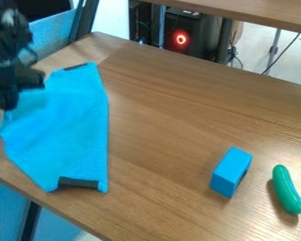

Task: Unfold the cloth from bottom left to top right

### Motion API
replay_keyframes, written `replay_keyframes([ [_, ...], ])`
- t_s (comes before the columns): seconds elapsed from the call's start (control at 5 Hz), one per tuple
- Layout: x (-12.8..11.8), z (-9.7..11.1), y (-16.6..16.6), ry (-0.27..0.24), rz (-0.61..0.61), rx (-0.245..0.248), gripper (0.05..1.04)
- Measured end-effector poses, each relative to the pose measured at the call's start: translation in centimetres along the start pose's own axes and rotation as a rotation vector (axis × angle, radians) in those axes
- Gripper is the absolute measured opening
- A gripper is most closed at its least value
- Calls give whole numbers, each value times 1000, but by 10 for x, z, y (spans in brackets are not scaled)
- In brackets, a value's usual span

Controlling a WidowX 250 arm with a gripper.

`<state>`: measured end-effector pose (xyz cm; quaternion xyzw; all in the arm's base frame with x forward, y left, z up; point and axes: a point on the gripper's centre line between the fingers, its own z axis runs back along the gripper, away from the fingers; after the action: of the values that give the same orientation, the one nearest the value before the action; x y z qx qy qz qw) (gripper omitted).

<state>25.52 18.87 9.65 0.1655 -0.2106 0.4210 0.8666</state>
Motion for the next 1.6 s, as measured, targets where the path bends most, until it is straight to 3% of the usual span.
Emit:
replay_keyframes([
  [0.2,16,30,-14,66,54,-29,52],
  [0.4,16,55,-47,132,44,-57,51],
  [0.6,1,62,-85,209,35,-15,51],
  [1.0,-24,84,-169,247,-9,34,51],
  [1.4,-27,81,-225,188,-34,47,51],
  [1.6,-16,84,-244,176,-25,14,51],
])
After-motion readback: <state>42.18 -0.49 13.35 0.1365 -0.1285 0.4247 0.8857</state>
